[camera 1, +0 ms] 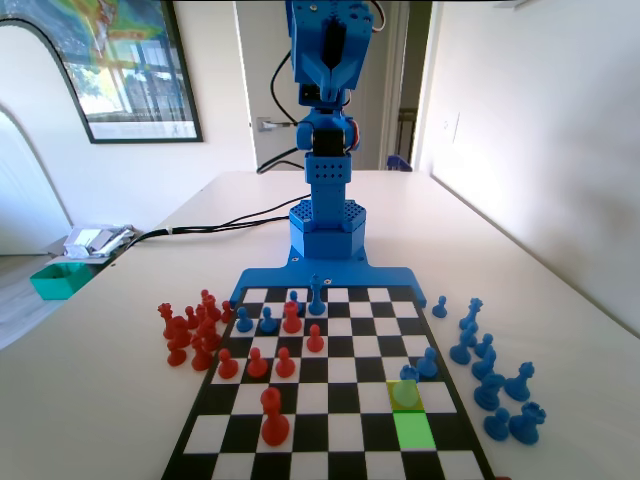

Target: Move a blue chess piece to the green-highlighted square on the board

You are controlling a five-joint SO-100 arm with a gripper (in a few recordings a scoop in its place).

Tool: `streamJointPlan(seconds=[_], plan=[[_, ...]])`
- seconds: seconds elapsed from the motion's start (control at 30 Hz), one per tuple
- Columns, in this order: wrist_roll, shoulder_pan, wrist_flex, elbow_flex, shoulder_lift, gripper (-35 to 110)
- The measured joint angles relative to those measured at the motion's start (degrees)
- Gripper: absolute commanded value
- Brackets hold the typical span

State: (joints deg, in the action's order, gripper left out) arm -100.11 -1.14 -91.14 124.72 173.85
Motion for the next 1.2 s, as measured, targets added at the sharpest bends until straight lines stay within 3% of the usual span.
streamJointPlan(seconds=[1.2], plan=[[-0.44, 0.44, -0.18, -0.18, -0.18, 1]])
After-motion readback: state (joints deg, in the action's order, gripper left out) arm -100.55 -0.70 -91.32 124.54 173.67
